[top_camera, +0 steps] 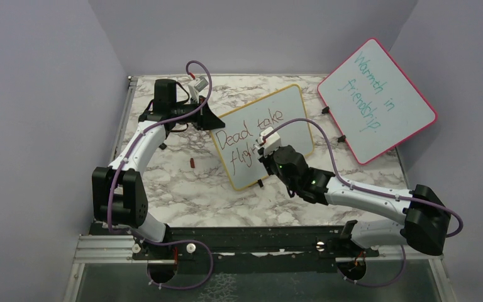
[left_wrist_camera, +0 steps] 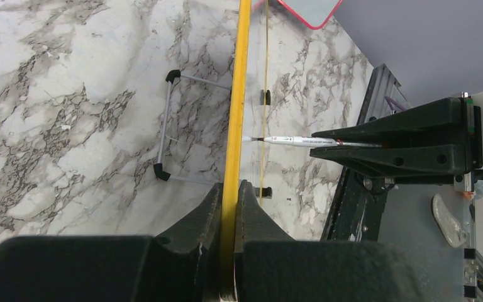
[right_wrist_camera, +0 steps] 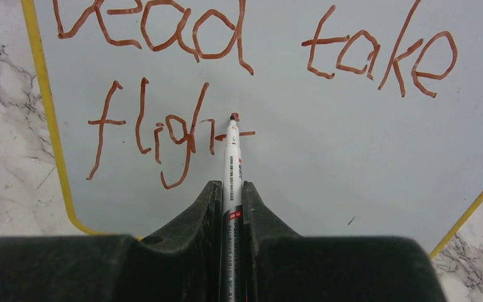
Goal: Write a sentence on the whiteboard
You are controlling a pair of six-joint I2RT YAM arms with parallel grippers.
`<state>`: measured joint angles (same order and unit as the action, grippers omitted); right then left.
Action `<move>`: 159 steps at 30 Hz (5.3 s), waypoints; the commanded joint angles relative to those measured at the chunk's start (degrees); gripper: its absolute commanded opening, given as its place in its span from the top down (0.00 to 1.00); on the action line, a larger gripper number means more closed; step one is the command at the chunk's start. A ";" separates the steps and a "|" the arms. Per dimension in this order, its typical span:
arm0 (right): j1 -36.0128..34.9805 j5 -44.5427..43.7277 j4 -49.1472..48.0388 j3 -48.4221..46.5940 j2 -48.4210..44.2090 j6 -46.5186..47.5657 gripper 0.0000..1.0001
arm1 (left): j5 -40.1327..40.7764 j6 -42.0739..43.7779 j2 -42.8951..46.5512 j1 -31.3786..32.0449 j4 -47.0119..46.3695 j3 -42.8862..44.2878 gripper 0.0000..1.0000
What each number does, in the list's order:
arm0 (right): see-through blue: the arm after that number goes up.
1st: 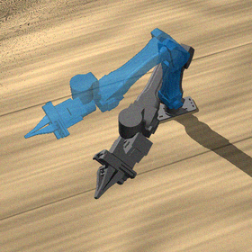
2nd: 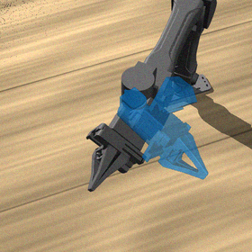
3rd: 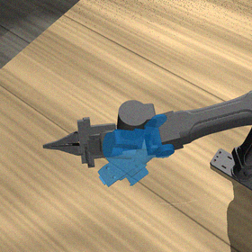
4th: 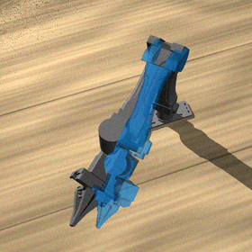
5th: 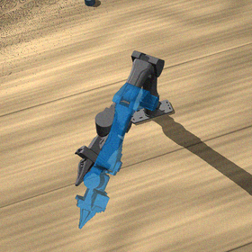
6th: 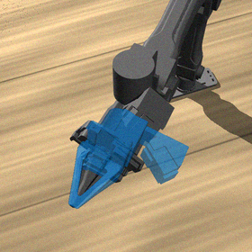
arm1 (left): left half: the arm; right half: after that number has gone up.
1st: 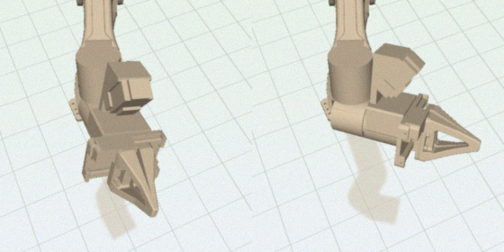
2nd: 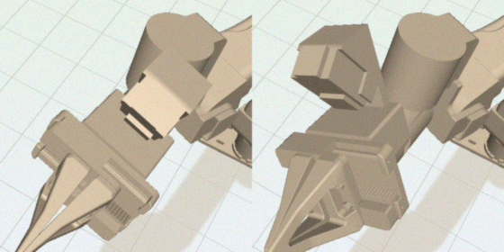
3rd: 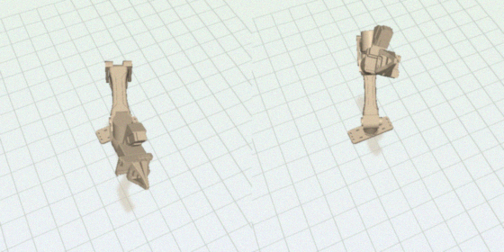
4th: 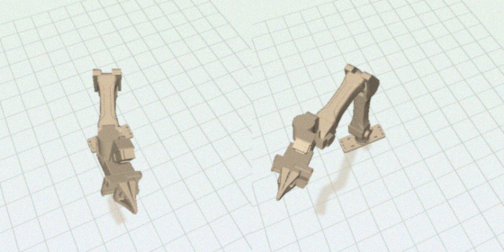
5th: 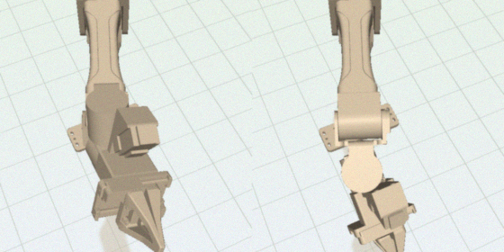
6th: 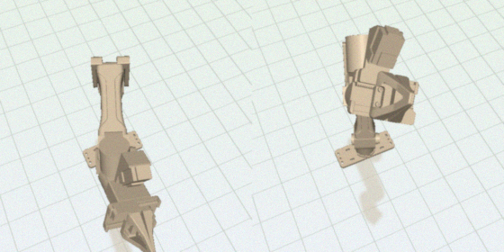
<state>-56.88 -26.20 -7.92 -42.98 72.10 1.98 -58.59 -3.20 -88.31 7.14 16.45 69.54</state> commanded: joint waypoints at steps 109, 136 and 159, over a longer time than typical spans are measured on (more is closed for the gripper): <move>8.95 2.95 -1.96 4.83 -5.68 0.06 0.99 | 13.03 4.96 -3.18 -1.06 3.02 -0.98 1.00; 9.53 4.62 5.38 6.97 -7.61 -4.48 0.99 | 13.06 4.88 -3.58 -1.02 3.06 -0.90 1.00; 9.52 6.21 6.67 6.96 -9.14 -5.09 1.00 | 13.03 4.83 -3.68 -1.06 3.06 -0.98 1.00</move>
<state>-47.59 -20.91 -1.72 -36.56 64.20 -2.46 -58.67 -3.22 -88.62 7.14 16.45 69.73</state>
